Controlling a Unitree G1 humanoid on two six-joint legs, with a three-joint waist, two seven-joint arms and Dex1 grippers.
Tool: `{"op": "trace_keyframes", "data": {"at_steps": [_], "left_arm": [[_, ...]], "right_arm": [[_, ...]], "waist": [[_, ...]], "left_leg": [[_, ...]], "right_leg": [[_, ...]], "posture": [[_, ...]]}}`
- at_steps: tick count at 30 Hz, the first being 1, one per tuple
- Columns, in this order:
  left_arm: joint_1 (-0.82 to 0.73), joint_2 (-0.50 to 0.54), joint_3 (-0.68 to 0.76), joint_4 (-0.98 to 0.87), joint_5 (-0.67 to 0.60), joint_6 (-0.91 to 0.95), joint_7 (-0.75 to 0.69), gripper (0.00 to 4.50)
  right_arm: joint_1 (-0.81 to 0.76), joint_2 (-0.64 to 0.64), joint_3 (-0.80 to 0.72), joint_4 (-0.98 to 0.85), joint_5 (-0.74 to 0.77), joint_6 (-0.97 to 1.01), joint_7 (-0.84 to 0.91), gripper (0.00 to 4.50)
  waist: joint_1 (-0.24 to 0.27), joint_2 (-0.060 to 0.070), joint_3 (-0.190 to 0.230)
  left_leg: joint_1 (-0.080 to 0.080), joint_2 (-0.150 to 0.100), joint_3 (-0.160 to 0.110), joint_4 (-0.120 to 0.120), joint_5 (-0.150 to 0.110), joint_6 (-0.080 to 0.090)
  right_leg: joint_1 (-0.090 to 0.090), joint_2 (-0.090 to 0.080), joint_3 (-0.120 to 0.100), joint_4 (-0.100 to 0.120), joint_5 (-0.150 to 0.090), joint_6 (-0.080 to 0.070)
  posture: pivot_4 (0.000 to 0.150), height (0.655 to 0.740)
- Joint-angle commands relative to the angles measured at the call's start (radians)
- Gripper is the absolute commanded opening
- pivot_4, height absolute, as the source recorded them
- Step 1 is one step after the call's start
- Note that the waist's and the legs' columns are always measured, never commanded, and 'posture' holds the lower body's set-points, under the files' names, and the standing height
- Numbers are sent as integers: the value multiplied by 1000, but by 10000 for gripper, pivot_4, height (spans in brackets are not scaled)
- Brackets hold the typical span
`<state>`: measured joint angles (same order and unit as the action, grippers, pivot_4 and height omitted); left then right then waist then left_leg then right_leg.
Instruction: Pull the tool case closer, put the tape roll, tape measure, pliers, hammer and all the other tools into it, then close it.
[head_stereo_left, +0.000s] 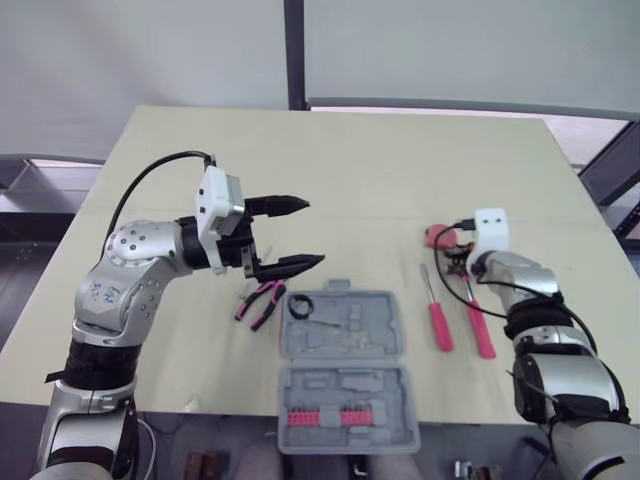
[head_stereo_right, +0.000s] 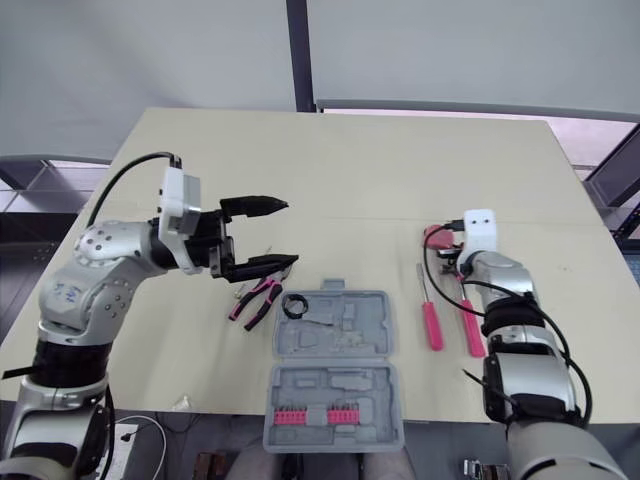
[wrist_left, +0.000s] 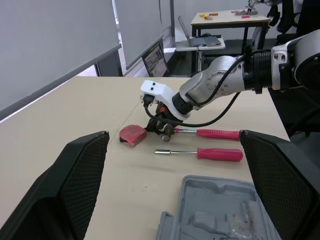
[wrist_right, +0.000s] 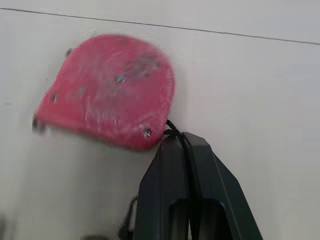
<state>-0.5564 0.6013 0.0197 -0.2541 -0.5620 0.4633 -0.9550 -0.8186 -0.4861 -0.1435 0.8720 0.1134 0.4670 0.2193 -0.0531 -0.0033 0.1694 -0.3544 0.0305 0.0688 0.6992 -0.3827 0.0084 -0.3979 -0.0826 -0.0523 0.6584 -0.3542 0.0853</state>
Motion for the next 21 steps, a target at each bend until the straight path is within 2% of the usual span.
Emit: {"op": "trace_keyframes", "data": {"at_steps": [1, 7, 12, 21], "left_arm": [[-2, -10, -3, -51, -16, -1, 4, 45000], [-14, -21, -22, -40, -3, -17, -7, 45000], [-29, -23, -24, -31, -10, -17, -22, 45000], [-81, -1, -38, -18, -25, -15, -122, 45000]], "right_arm": [[30, -15, -45, -110, -11, 25, -103, 312], [94, -31, -128, -161, -5, 44, -233, 312], [179, -58, -151, -264, 9, 87, -215, 312], [464, -66, -236, -648, 95, 319, -144, 312]], "waist": [[-4, 1, 0], [-1, 2, 1], [4, 2, 1], [25, 2, 1]], "left_leg": [[0, 0, 0, 0, 0, 0], [1, 0, 0, 0, 3, -2], [0, 0, 0, -2, 3, -2], [0, 0, -1, -2, 3, -2]], "right_leg": [[0, 0, 0, 0, 0, 0], [0, 1, 1, 1, 0, 0], [0, 1, 1, 0, 0, 0], [0, 1, 1, 0, 0, 0]], "posture": [[1500, 7400], [1500, 7400], [1500, 7400], [1500, 7400]]}}
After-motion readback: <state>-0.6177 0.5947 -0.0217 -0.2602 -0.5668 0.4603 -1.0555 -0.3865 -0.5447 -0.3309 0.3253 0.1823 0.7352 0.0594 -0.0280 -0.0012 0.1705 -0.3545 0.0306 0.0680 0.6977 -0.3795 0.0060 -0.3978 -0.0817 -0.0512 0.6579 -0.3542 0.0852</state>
